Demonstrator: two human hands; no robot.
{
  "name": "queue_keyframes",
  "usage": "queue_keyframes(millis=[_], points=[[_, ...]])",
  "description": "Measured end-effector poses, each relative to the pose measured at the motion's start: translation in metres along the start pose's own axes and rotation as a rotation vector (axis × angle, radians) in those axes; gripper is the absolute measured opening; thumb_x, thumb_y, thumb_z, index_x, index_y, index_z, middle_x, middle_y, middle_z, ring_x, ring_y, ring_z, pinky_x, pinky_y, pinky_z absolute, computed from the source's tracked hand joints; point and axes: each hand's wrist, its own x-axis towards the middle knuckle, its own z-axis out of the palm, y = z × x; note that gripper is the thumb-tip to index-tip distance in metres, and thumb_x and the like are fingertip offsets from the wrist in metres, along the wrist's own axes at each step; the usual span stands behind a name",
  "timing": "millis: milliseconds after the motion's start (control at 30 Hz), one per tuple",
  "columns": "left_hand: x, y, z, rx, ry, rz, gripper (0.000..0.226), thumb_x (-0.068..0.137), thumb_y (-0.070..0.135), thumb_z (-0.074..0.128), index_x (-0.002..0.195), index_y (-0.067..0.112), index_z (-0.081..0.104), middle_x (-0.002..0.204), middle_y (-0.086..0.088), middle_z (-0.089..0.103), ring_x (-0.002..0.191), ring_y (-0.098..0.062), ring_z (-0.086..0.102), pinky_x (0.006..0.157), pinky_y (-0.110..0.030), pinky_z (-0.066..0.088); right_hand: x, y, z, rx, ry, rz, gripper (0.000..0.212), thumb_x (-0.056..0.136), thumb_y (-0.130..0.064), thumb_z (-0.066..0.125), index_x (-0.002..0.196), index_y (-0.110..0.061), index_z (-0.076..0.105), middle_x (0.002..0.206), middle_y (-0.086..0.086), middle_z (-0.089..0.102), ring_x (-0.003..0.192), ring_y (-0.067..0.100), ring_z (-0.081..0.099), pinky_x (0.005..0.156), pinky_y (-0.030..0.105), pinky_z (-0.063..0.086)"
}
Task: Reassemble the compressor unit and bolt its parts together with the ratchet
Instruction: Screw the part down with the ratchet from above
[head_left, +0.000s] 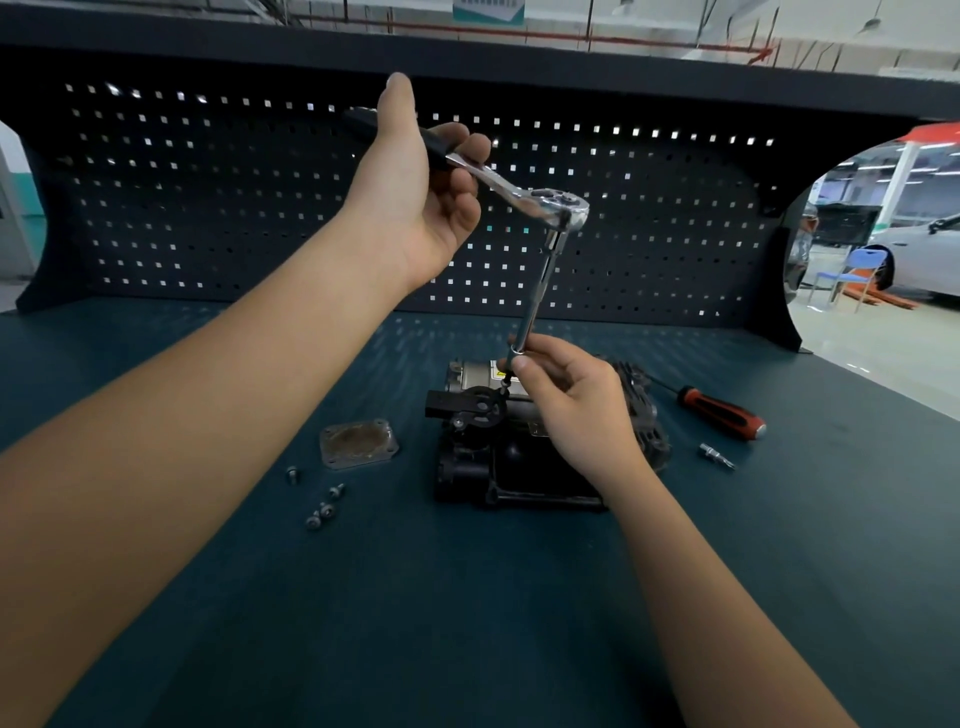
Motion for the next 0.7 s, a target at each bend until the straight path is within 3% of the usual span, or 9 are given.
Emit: queue_keyframes(millis=[133,233,300,333,433,500,567,633,700], points=[[0.003,-0.004,-0.001,0.048,-0.005,0.026,0.046,0.097,0.050,0.032,0.072,0.015,0.050,0.050,0.009,0.057,0.036,-0.003,0.035,0.037,-0.015,0.030,0.001,-0.002,-0.003,-0.119,0.001,-0.059,0.022,0.091,-0.017,0.057,0.112,-0.015,0.065,0.092,-0.017,0.065,0.097,0.000,0.061,0.083,0.018,0.048],[0.003,-0.004,-0.002,0.019,-0.012,0.012,0.042,0.097,0.047,0.035,0.072,0.015,0.046,0.048,0.008,0.054,0.034,-0.003,0.031,0.037,-0.014,0.026,0.003,-0.014,-0.004,-0.094,-0.026,-0.125,0.026,0.095,-0.019,0.051,0.117,-0.030,0.060,0.099,-0.025,0.062,0.096,0.001,0.061,0.082,0.018,0.047],[0.005,-0.003,-0.003,0.001,-0.026,-0.011,0.041,0.097,0.045,0.037,0.070,0.016,0.045,0.047,0.008,0.052,0.033,-0.003,0.030,0.036,-0.014,0.026,0.004,-0.020,-0.002,-0.088,-0.033,-0.199,0.031,0.098,-0.018,0.044,0.118,-0.039,0.051,0.096,-0.027,0.061,0.085,0.007,0.062,0.074,0.018,0.047],[0.007,-0.003,-0.003,-0.001,-0.029,-0.020,0.040,0.097,0.045,0.037,0.068,0.016,0.044,0.046,0.009,0.051,0.033,-0.003,0.031,0.036,-0.014,0.026,0.005,-0.022,0.000,-0.134,-0.030,-0.251,0.030,0.098,-0.015,0.043,0.120,-0.033,0.052,0.092,-0.027,0.060,0.079,0.004,0.062,0.065,0.012,0.045],[0.007,-0.002,-0.004,0.014,-0.004,-0.001,0.038,0.096,0.043,0.041,0.067,0.018,0.046,0.046,0.010,0.052,0.038,-0.004,0.042,0.044,-0.016,0.035,0.004,-0.021,0.003,-0.257,0.043,-0.380,0.024,0.095,-0.009,0.047,0.113,-0.003,0.061,0.082,-0.014,0.062,0.064,-0.017,0.053,0.060,-0.001,0.035],[0.000,-0.004,-0.007,-0.005,0.005,0.048,0.036,0.096,0.041,0.043,0.068,0.019,0.048,0.052,0.009,0.059,0.051,-0.005,0.054,0.059,-0.021,0.042,0.004,-0.020,0.003,-0.294,0.109,-0.418,0.021,0.093,-0.010,0.049,0.105,-0.002,0.064,0.076,-0.005,0.065,0.057,-0.009,0.054,0.054,0.003,0.037],[-0.013,-0.008,-0.008,0.025,-0.043,0.154,0.032,0.096,0.038,0.043,0.070,0.020,0.048,0.061,0.009,0.064,0.066,-0.006,0.060,0.071,-0.026,0.043,0.004,-0.020,0.005,-0.284,0.185,-0.386,0.017,0.094,-0.011,0.051,0.097,-0.003,0.065,0.070,0.001,0.066,0.058,0.008,0.059,0.052,0.017,0.045],[-0.035,-0.019,-0.008,0.163,-0.151,0.390,0.026,0.094,0.034,0.046,0.072,0.021,0.050,0.071,0.008,0.068,0.080,-0.010,0.063,0.077,-0.028,0.042,0.007,-0.020,0.008,-0.249,0.273,-0.324,0.015,0.093,-0.011,0.053,0.088,-0.007,0.066,0.065,0.006,0.067,0.058,0.022,0.061,0.053,0.028,0.046],[-0.057,-0.031,-0.009,0.457,-0.324,0.749,0.008,0.086,0.029,0.052,0.081,0.022,0.053,0.086,0.002,0.069,0.089,-0.018,0.064,0.078,-0.026,0.046,0.008,-0.022,0.010,-0.248,0.346,-0.296,0.026,0.091,-0.013,0.054,0.066,-0.023,0.056,0.052,-0.009,0.061,0.049,0.008,0.057,0.046,0.016,0.037]])
